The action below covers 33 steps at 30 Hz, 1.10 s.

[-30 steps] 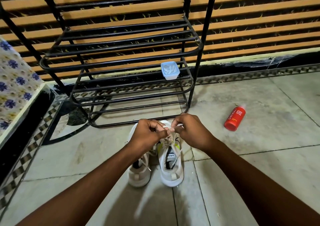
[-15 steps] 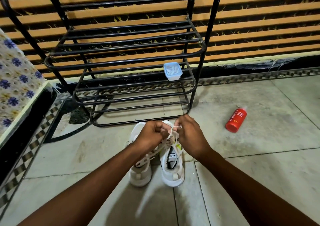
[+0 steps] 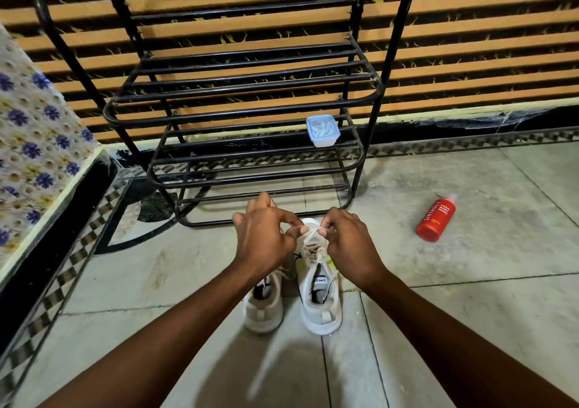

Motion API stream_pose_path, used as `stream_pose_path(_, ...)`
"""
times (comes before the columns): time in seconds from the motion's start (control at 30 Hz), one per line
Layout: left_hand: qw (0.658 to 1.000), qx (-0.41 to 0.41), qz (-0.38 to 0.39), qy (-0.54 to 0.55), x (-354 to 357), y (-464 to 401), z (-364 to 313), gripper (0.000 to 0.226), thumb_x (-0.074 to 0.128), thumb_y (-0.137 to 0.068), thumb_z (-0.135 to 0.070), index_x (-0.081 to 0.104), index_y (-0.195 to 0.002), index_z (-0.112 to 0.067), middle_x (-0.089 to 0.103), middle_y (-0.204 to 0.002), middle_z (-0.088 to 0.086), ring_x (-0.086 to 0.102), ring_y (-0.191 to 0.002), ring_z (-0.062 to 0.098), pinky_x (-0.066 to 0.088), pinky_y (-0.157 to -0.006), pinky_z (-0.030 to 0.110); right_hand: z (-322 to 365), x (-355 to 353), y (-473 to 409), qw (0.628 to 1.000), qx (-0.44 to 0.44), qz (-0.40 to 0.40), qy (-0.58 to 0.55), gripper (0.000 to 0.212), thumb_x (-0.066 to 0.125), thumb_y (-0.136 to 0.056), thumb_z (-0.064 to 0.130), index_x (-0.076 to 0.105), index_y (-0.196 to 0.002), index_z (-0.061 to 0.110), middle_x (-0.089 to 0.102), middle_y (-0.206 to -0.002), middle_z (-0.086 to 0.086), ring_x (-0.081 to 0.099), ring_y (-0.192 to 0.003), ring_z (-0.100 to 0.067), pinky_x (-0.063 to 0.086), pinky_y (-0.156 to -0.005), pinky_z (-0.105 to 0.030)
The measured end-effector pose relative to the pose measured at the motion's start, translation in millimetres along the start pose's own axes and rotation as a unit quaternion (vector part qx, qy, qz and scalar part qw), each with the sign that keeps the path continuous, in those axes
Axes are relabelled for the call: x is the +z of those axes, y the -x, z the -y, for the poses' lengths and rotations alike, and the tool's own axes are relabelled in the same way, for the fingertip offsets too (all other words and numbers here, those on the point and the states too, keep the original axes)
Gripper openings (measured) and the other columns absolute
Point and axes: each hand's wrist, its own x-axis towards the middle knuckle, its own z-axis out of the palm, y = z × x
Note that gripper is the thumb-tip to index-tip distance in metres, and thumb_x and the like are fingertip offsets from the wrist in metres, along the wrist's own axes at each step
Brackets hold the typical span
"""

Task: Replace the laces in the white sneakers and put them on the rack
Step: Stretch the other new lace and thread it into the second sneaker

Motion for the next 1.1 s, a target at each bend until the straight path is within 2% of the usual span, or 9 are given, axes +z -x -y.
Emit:
stream_pose_path(0.2,0.999,-0.018,-0.026,0.017,6,7,-1,0.014,0.082,-0.079,-0.056,0.079,-0.089,-0.048,0.029,-0.105,-0.006,0.029,-0.109,0.015,0.029,-0.084,0.040,4,-1,2,1.000,0.021,0.005,0.003,0.020,0.070,-0.086,0.006,0.059,-0.076,0.020,0.061,-0.081,0.007,0.055,-0.085,-0.016,0.037,-0.072,-0.027)
stream_pose_path(0.33,0.998,-0.058,-0.034,0.017,9,5,12,0.014,0.083,-0.078,-0.054,0.077,-0.083,-0.042,0.030,-0.106,-0.007,0.031,-0.110,0.015,0.027,-0.082,0.040,-6,-18,1,0.996,0.085,-0.019,0.037,0.021,0.076,-0.082,0.013,0.063,-0.069,0.023,0.065,-0.076,0.011,0.061,-0.079,-0.010,0.048,-0.072,-0.028)
stream_pose_path(0.43,0.997,-0.070,-0.013,-0.008,11,6,25,0.013,0.084,-0.080,-0.047,0.076,-0.078,-0.038,0.036,-0.107,-0.010,0.034,-0.109,0.015,0.025,-0.081,0.040,-17,-36,0,0.988,0.148,-0.027,0.045,0.022,0.083,-0.077,0.021,0.066,-0.063,0.021,0.067,-0.066,0.010,0.064,-0.078,-0.014,0.054,-0.072,-0.030)
stream_pose_path(0.57,0.995,-0.100,0.016,-0.023,21,9,38,0.012,0.080,-0.084,-0.036,0.074,-0.077,-0.030,0.056,-0.100,-0.016,0.045,-0.112,0.015,0.023,-0.079,0.040,-27,-47,3,0.980,0.192,-0.015,0.054,0.029,0.088,-0.071,0.028,0.063,-0.059,0.019,0.065,-0.063,0.004,0.061,-0.077,-0.019,0.050,-0.066,-0.030)
stream_pose_path(0.63,0.990,-0.135,0.034,-0.008,28,8,45,0.014,0.079,-0.086,-0.036,0.073,-0.076,-0.027,0.064,-0.094,-0.017,0.053,-0.111,0.013,0.027,-0.081,0.041,-30,-48,3,0.976,0.210,-0.009,0.065,0.029,0.085,-0.069,0.030,0.060,-0.060,0.020,0.065,-0.069,0.000,0.061,-0.074,-0.020,0.044,-0.064,-0.027)
stream_pose_path(0.7,0.987,-0.154,0.052,0.006,32,7,54,0.016,0.079,-0.086,-0.036,0.074,-0.075,-0.026,0.065,-0.090,-0.015,0.058,-0.111,0.014,0.036,-0.084,0.040,-34,-50,5,0.973,0.221,-0.009,0.069,0.019,0.072,-0.066,0.023,0.055,-0.058,0.020,0.062,-0.067,-0.004,0.060,-0.067,-0.024,0.040,-0.059,-0.025)
stream_pose_path(0.8,0.978,-0.201,0.052,-0.015,32,7,61,0.007,0.077,-0.087,-0.031,0.074,-0.085,-0.025,0.064,-0.095,-0.015,0.056,-0.117,0.014,0.031,-0.081,0.038,-39,-54,8,0.971,0.228,-0.021,0.069,0.004,0.054,-0.056,0.019,0.050,-0.055,0.017,0.058,-0.062,-0.010,0.056,-0.060,-0.030,0.034,-0.053,-0.025)
stream_pose_path(0.93,0.975,-0.212,0.055,-0.045,32,12,66,0.003,0.074,-0.089,-0.024,0.071,-0.089,-0.022,0.061,-0.098,-0.013,0.056,-0.117,0.017,0.025,-0.081,0.038,-51,-54,13,0.961,0.264,-0.012,0.084,0.012,0.049,-0.052,0.025,0.049,-0.064,0.020,0.060,-0.075,-0.012,0.055,-0.070,-0.030,0.031,-0.055,-0.024)
stream_pose_path(1.1,0.977,-0.188,0.061,-0.076,40,15,74,0.003,0.067,-0.088,-0.019,0.069,-0.088,-0.021,0.062,-0.100,-0.009,0.058,-0.110,0.019,0.019,-0.077,0.038,-55,-52,18,0.940,0.314,-0.003,0.134,0.022,0.068,-0.071,0.016,0.058,-0.092,0.015,0.060,-0.093,-0.009,0.053,-0.080,-0.031,0.044,-0.070,-0.031)
